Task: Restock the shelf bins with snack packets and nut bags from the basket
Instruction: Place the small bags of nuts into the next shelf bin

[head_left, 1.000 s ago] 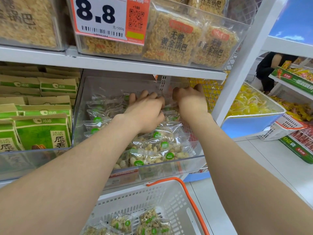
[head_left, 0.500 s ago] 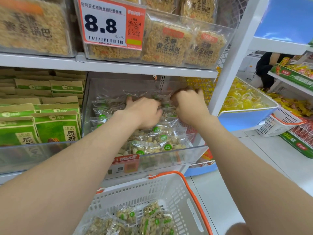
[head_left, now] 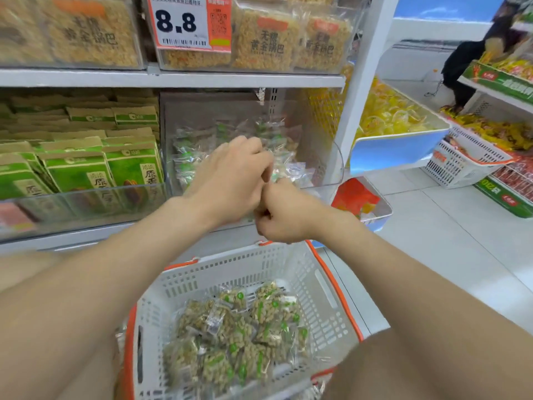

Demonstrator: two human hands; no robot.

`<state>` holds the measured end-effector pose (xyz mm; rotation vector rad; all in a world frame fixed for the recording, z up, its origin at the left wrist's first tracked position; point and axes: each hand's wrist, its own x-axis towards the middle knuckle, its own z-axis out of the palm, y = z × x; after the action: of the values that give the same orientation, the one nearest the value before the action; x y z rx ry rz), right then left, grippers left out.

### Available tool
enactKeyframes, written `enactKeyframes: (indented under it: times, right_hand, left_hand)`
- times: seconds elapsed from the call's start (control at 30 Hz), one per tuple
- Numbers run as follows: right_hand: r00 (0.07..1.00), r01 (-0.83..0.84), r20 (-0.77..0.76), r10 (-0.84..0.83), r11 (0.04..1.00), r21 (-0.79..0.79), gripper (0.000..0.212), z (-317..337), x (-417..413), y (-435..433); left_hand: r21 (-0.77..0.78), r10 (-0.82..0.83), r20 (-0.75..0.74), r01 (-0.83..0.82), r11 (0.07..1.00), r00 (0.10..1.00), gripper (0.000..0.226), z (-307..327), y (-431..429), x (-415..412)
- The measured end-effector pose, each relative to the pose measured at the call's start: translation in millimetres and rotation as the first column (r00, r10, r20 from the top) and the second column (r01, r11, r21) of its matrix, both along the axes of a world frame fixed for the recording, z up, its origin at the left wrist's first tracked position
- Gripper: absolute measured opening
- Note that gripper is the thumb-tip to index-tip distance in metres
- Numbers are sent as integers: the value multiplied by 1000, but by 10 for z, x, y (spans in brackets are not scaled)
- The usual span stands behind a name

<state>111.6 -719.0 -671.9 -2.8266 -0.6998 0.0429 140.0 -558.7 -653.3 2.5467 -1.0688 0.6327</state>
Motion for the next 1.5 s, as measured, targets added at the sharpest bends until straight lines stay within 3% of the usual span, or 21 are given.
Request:
enactKeyframes:
  times: [0.13, 0.23, 0.3, 0.47, 0.6, 0.73, 0.83, 0.9, 1.03, 1.13, 1.2, 1.27, 1.4, 1.5]
  right_hand:
    - [974, -52, -225, 26, 993, -107, 17, -583, -252, 151]
    - [930, -52, -365, -34, 974, -222, 23, -1061, -402, 263]
    - [902, -31, -422, -95, 959, -282, 18, -1371, -519, 376]
    - [800, -52, -572, -180, 930, -364, 23, -2069, -878, 766]
    - [706, -107, -700, -112, 959, -261, 15, -2532, -994, 1148]
    - [645, -53, -762, -57, 991, -119, 57, -2745, -996, 1500]
    - [565, 51, -816, -120, 993, -111, 63, -2856, -1037, 1669]
    - [511, 36, -848, -139, 989, -141, 60, -2888, -1035, 1711]
    - [556, -23, -830, -36, 998, -59, 47, -2898, -1020, 1715]
    - [652, 194, -756, -66, 978, 82, 27, -2848, -988, 1674]
    - [742, 306, -664, -92, 928, 214, 11, -2729, -955, 1623]
    - [755, 478, -624, -201, 820, 315, 9, -2569, -906, 1542]
    - [685, 698, -639, -350, 567, 438, 15, -2148, -788, 1351]
    - [585, 807, -736, -341, 334, 487, 25, -1875, -748, 1222]
  left_hand:
    - [146, 9, -194, 20, 989, 981, 16, -274, 172, -421]
    - [427, 125, -358, 43, 903, 925, 17, -543, 319, -618]
    - [535, 179, -423, 86, 840, 888, 19, -699, 431, -684]
    - [581, 249, -522, 126, 804, 816, 21, -917, 665, -707]
    - [632, 302, -570, 172, 756, 764, 25, -1165, 790, -645]
    - [690, 372, -630, 270, 672, 682, 30, -1294, 740, -611]
    - [668, 373, -658, 278, 690, 654, 22, -1329, 689, -561]
    - [658, 373, -655, 254, 709, 657, 24, -1346, 680, -528]
    - [657, 386, -637, 208, 724, 667, 18, -1286, 661, -490]
    - [694, 446, -626, 197, 693, 640, 26, -1220, 679, -496]
    - [717, 488, -615, 181, 674, 620, 28, -1164, 724, -506]
    - [757, 537, -578, 159, 633, 614, 21, -1083, 785, -523]
    - [811, 629, -535, 136, 569, 564, 9, -1020, 873, -545]
    - [793, 640, -574, 151, 591, 510, 28, -954, 850, -589]
